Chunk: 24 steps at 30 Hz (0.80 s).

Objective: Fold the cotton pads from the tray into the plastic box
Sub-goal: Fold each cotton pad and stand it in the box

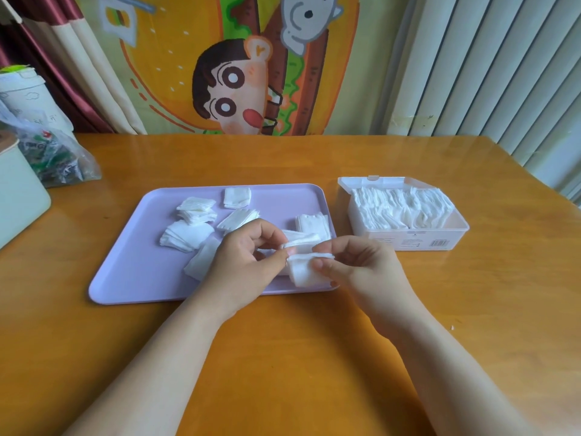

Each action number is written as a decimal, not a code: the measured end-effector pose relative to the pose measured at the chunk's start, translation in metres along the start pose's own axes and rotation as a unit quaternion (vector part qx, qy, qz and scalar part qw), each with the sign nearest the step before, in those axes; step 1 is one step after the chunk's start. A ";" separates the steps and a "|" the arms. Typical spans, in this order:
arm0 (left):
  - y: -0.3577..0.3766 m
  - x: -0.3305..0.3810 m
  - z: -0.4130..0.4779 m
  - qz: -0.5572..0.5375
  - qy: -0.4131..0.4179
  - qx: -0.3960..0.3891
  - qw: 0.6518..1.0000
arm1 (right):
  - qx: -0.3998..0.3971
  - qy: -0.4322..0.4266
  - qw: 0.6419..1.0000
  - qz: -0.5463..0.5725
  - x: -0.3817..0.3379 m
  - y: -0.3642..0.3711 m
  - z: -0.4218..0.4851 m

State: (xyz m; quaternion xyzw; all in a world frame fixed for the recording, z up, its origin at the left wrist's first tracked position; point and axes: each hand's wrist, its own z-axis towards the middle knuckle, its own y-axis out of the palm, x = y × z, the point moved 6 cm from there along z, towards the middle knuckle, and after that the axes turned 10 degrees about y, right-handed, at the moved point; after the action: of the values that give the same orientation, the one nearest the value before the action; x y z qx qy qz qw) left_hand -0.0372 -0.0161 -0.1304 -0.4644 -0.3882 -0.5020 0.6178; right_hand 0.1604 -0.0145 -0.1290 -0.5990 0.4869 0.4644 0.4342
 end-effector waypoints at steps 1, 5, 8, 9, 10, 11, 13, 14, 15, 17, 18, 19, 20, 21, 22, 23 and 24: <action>0.000 -0.001 -0.001 -0.008 -0.002 0.000 1.000 | 0.006 -0.001 1.000 -0.001 0.000 0.000 0.000; 0.004 0.002 -0.001 -0.054 -0.018 -0.011 0.998 | 0.002 -0.002 1.000 0.031 0.000 0.002 0.000; 0.007 0.002 0.000 -0.077 -0.025 -0.029 0.996 | -0.003 0.007 0.998 0.059 0.000 0.001 0.000; 0.007 0.003 0.000 -0.082 -0.026 -0.028 0.996 | -0.003 0.012 0.998 0.065 0.000 0.001 0.000; 0.006 0.004 -0.001 -0.085 -0.028 -0.024 0.996 | -0.003 0.016 0.997 0.070 0.001 0.000 0.000; 0.006 0.004 -0.001 -0.083 -0.029 -0.020 0.996 | -0.004 0.019 0.997 0.075 0.001 0.000 0.000; 0.006 0.005 -0.001 -0.070 -0.029 -0.019 0.997 | -0.004 0.021 0.996 0.088 0.001 0.000 0.000; 0.006 0.005 -0.002 -0.068 -0.030 -0.019 0.997 | -0.002 0.020 0.996 0.092 0.002 -0.001 0.001; 0.007 0.006 -0.002 -0.072 -0.032 -0.019 0.997 | 0.002 0.018 0.995 0.094 0.002 -0.001 0.001; 0.009 0.007 -0.003 -0.097 -0.035 -0.022 0.994 | 0.007 0.012 0.996 0.088 0.002 -0.001 0.002; 0.010 0.008 -0.003 -0.111 -0.036 -0.026 0.993 | 0.008 0.010 0.997 0.082 0.003 -0.001 0.002; 0.011 0.009 -0.003 -0.119 -0.036 -0.031 0.992 | 0.009 0.008 0.997 0.078 0.003 -0.001 0.002; 0.012 0.010 -0.004 -0.122 -0.034 -0.037 0.991 | 0.011 0.007 0.997 0.074 0.003 -0.001 0.002; 0.013 0.010 -0.004 -0.122 -0.032 -0.043 0.991 | 0.014 0.006 0.997 0.070 0.002 -0.002 0.001; 0.013 0.011 -0.005 -0.120 -0.030 -0.048 0.991 | 0.016 0.004 0.998 0.066 0.001 -0.002 0.001; 0.014 0.011 -0.005 -0.116 -0.028 -0.053 0.991 | 0.018 0.003 0.998 0.062 0.001 -0.002 0.001; 0.014 0.012 -0.005 -0.113 -0.027 -0.056 0.992 | 0.021 0.002 0.998 0.056 0.000 -0.002 0.001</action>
State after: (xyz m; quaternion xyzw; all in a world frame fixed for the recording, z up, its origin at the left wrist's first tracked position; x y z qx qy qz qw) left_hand -0.0213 -0.0232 -0.1230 -0.4647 -0.4260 -0.5771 0.5191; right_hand 0.1626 -0.0134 -0.1294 -0.5624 0.5300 0.4770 0.4187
